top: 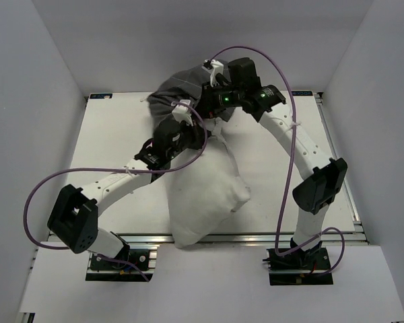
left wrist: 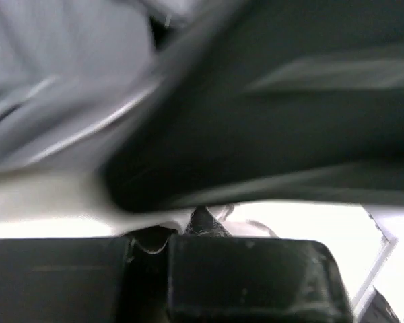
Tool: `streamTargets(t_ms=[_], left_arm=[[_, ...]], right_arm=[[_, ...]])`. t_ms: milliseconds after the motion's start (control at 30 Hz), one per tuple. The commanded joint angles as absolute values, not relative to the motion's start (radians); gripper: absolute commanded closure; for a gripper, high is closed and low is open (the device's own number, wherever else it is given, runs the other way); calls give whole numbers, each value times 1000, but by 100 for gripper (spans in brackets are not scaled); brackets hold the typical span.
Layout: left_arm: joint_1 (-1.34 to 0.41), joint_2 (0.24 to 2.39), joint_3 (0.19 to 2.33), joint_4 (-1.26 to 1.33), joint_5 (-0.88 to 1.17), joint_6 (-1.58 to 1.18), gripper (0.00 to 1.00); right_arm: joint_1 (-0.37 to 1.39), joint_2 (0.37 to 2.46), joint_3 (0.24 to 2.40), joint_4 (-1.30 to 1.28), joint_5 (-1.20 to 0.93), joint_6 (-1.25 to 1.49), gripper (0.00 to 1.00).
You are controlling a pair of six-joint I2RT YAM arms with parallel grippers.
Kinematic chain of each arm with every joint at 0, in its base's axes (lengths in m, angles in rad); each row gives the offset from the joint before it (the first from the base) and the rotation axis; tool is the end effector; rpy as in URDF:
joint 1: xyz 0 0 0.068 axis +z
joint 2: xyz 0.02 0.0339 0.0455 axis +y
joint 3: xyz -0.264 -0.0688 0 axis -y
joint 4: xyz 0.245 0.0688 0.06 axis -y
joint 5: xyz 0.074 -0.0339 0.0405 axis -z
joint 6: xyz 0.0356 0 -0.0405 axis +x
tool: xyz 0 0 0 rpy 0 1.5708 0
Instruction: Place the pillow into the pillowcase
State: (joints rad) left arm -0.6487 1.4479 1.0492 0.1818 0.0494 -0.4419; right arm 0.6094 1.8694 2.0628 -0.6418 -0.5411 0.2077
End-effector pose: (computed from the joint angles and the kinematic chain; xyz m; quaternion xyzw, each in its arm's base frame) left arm 0.2728 -0.2090 0.3121 0.0958 0.7735 -0.3413 0.5254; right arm 0.3345 0.2559 0.4265 -0.3021 0.7710 0.4114 0.3807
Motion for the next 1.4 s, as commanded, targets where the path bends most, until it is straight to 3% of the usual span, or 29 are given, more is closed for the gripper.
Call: streamTargets(t_ms=[0,133,367,533,733,800,833,1067,1200,1233,1367], left_arm=[[-624,1396,996,333,-132,-463,100],[-598,1365,939,362,-207,-509,100],[-526,1345,881,345,-187,-589,100],[-517,1345,917,319,-155,-560,100],[-511,1417,1087,299,82,-471,100],[-509,1454,1158,252,165,-445,100],[-508,1463,1175,232,181,-407,100],[-488,1483,1184,62,274,-247,100],[-476,1514,1155,37,333,-242,100],[-472,1522,1147,37,347,-255,96],[-472,1508,1108,20,328,-271,64]], right_arm=[[609,1778,2028,-649,-677,250,100],[578,1782,1871,-667,-597,175,100],[551,1847,1821,-719,-592,74,100],[551,1781,1721,-709,-635,42,100],[549,1646,1675,-644,-689,5,100],[549,1631,1658,-624,-675,-40,85],[543,1623,1655,-621,-660,-67,71],[414,1589,1739,-730,-811,-294,22],[322,1513,1721,-672,-796,-295,14],[292,1499,1685,-596,-763,-276,11],[258,1445,1556,-425,-573,-314,11]])
